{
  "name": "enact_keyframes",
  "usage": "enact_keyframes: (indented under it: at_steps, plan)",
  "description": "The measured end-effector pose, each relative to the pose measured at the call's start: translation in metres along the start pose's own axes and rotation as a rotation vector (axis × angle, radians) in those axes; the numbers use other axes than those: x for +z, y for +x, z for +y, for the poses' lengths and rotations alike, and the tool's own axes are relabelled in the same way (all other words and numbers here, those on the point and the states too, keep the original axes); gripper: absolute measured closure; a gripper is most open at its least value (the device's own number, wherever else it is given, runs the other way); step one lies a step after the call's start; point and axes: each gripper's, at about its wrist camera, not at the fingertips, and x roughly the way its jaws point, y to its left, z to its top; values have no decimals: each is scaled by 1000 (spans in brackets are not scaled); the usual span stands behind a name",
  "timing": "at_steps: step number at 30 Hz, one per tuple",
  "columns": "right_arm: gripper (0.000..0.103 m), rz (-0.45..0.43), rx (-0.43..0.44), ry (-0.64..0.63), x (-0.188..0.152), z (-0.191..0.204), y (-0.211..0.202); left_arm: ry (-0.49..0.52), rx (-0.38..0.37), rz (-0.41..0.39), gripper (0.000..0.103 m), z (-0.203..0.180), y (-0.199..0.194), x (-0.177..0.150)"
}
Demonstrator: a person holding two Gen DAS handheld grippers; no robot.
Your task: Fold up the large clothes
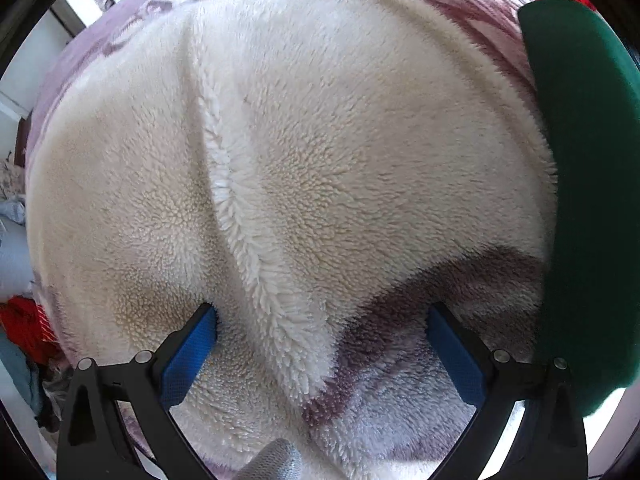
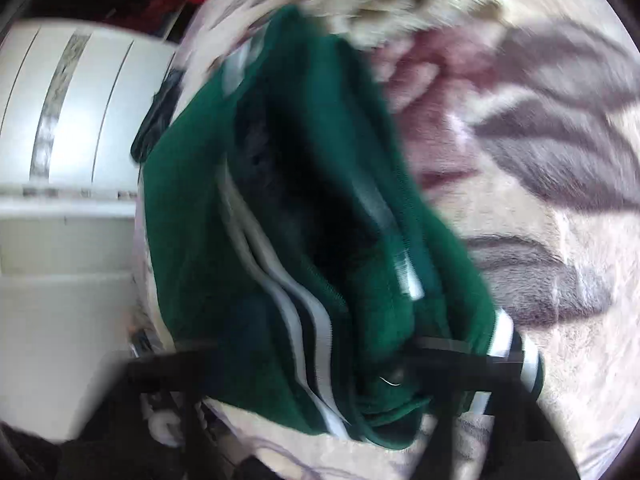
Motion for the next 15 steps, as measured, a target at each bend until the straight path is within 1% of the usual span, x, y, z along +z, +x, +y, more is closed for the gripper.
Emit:
enact_keyframes:
  at_steps: [1, 2, 3, 4, 6, 7, 8, 9, 11, 12, 13, 14, 15]
  plan:
    - [91, -3, -28, -5, -6, 9, -1, 5, 0, -7, 0, -3, -6, 2]
    - [91, -27, -42, -2, -12, 16, -7, 10, -11, -21, 0, -7, -14, 2]
    - [92, -47, -61, 27, -16, 20, -14, 13, -31, -34, 0, -11, -23, 3]
    - [92, -63, -46, 93, -19, 19, -25, 14, -47, -43, 0, -14, -30, 3]
    - [93, -106, -26, 177, -20, 14, -50, 5, -98, -59, 0, -24, -47, 5]
    - [93, -130, -35, 199, -18, 11, -65, -2, -125, -62, 0, -28, -53, 6]
    - [93, -135, -40, 222, -16, 5, -70, -11, -151, -60, 0, -33, -57, 8]
    - [93, -136, -50, 267, -15, -10, -72, -19, -175, -64, 0, -40, -61, 9]
    - [93, -109, -90, 331, -15, -37, -54, -9, -244, -56, 0, -59, -61, 13]
    - [93, -88, -95, 369, -17, -50, -43, 4, -288, -29, 0, -71, -56, 14]
    - [93, -63, -80, 415, -17, -63, -28, 8, -301, -10, 7, -77, -52, 14]
    - [93, -39, -43, 469, -22, -75, -10, -4, -272, -6, 10, -84, -49, 16]
    - [92, -34, -21, 491, -25, -81, -1, -30, -265, -12, 10, -81, -47, 17]
